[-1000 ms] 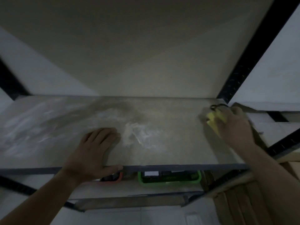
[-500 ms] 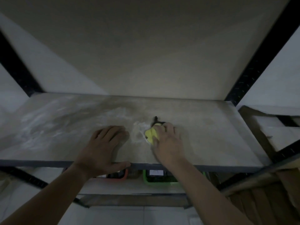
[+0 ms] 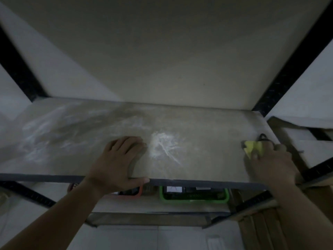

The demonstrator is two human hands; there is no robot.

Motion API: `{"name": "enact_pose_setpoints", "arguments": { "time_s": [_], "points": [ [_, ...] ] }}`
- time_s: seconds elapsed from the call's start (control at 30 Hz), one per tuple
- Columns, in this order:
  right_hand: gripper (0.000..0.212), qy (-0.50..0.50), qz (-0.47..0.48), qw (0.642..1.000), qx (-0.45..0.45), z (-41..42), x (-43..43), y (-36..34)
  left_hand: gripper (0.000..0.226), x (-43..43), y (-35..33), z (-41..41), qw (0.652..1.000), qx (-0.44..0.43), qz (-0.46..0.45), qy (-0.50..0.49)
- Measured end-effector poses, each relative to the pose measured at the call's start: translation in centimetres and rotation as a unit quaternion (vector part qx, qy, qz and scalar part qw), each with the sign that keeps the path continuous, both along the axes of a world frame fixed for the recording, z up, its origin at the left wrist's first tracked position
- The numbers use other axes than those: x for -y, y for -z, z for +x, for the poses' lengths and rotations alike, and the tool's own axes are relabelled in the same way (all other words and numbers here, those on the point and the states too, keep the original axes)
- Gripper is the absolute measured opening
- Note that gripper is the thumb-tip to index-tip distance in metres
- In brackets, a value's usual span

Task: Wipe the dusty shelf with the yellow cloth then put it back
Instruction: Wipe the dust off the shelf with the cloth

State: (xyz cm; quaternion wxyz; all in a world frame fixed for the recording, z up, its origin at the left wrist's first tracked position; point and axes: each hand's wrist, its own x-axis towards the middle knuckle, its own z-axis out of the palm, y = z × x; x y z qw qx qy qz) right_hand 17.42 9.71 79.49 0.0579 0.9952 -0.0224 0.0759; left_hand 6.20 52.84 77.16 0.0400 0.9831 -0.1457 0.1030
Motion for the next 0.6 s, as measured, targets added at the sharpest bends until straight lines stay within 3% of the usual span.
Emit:
{"name": "enact_pose_setpoints", "arguments": {
  "time_s": [0.03, 0.17, 0.33, 0.5, 0.6],
  "points": [
    [0.038, -0.024, -0.011, 1.000, 0.004, -0.7, -1.7, 0.0, 0.097, 0.0, 0.0, 0.0, 1.000, -0.002, 0.001, -0.001],
    [0.051, -0.107, 0.090, 0.987, 0.074, -3.8, -11.0, 0.4, 0.099, 0.0, 0.1, 0.0, 1.000, -0.012, -0.001, -0.004],
    [0.044, -0.233, 0.133, 0.963, -0.011, -4.2, -20.9, 0.4, 0.097, 0.0, 0.0, 0.0, 1.000, -0.005, -0.004, -0.001],
    [0.036, -0.268, 0.163, 0.950, -0.015, -2.3, -14.6, -1.9, 0.098, -0.1, 0.0, -0.1, 1.000, -0.004, -0.015, -0.001],
    [0.042, -0.278, 0.175, 0.938, -0.112, -2.5, -8.7, -2.4, 0.098, -0.1, 0.0, -0.1, 1.000, -0.008, -0.018, -0.003]
  ]
}}
